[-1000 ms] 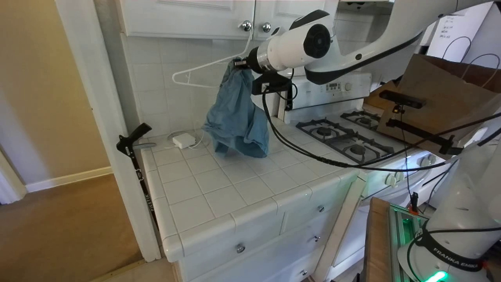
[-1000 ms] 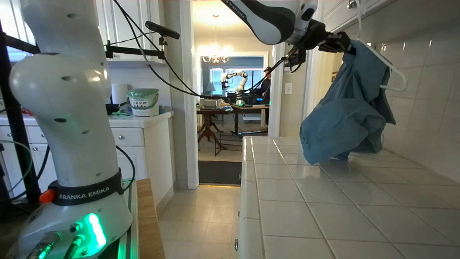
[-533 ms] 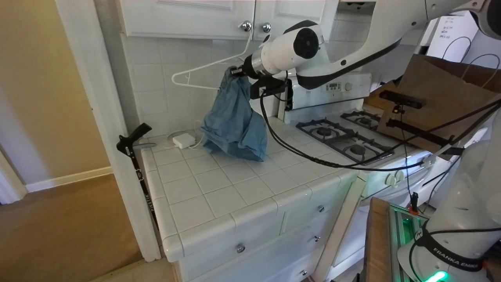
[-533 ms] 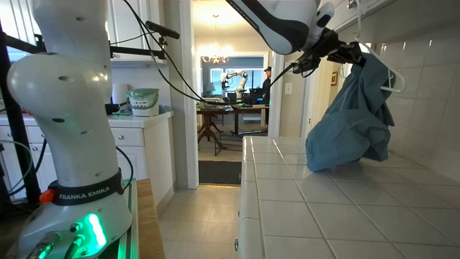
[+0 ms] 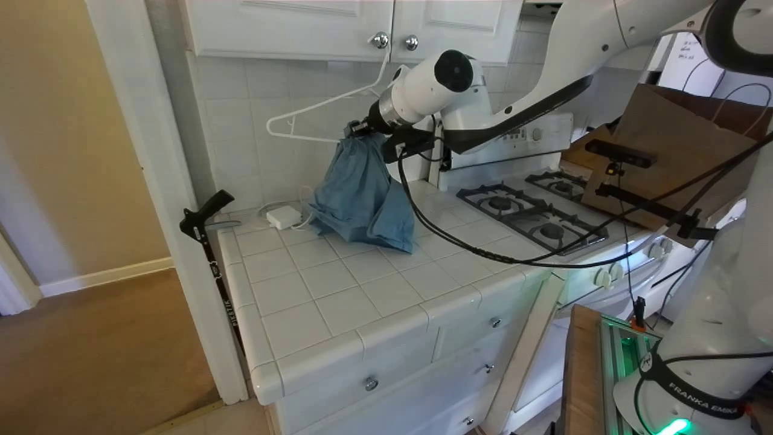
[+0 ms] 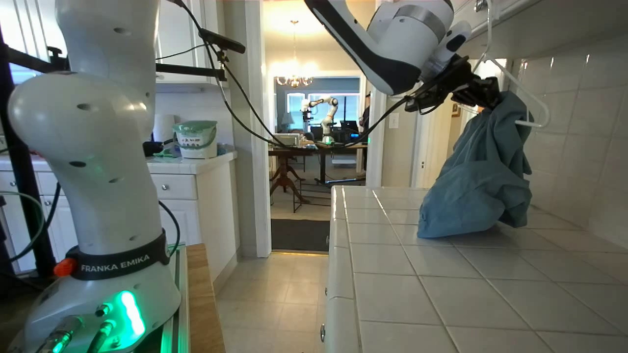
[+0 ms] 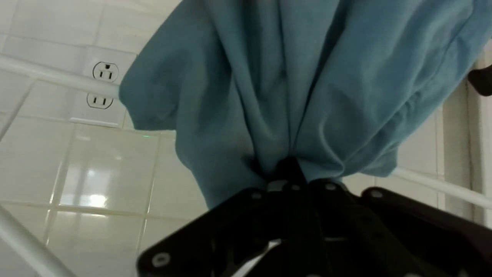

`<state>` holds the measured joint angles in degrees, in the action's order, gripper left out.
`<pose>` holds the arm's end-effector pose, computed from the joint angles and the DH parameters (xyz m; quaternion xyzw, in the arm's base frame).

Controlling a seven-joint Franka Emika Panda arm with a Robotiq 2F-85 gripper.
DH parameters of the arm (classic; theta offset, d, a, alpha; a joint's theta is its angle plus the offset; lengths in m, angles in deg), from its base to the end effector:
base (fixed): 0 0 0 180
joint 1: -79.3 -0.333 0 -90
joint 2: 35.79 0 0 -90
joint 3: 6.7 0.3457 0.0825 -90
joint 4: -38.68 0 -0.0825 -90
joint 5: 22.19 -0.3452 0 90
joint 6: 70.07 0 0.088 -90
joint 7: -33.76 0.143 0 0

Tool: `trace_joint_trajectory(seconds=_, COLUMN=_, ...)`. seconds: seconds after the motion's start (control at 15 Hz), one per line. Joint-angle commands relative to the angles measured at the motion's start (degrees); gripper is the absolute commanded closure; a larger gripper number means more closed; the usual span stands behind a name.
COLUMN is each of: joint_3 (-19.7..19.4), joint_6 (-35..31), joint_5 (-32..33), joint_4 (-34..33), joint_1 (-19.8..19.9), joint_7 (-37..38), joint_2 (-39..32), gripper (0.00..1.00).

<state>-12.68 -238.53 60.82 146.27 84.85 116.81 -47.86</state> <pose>0.6336 -0.0661 0.4821 0.8563 -0.1308 0.4786 0.1437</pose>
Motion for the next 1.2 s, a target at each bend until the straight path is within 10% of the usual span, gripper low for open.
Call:
trace_joint_trajectory(seconds=0.0, joint_3=1.4, joint_6=-2.6, joint_5=-10.7, joint_4=-0.3, joint_1=1.7, joint_7=-11.8, joint_2=-2.2, gripper=0.99)
trace_joint_trajectory(seconds=0.27, joint_3=4.3, joint_6=-1.5, joint_5=-22.8, joint_4=1.1, joint_1=3.1, joint_7=-25.6, joint_2=-2.1, gripper=0.99)
trace_joint_trajectory(seconds=0.47, joint_3=5.0, joint_6=0.7, joint_5=-26.1, joint_4=0.0, joint_1=3.0, joint_7=-29.6, joint_2=-1.9, gripper=0.65)
trace_joint_trajectory(seconds=1.13, joint_3=0.6, joint_6=6.8, joint_5=-7.5, joint_4=-3.7, joint_1=-1.7, joint_7=-8.8, joint_2=-2.1, gripper=0.00)
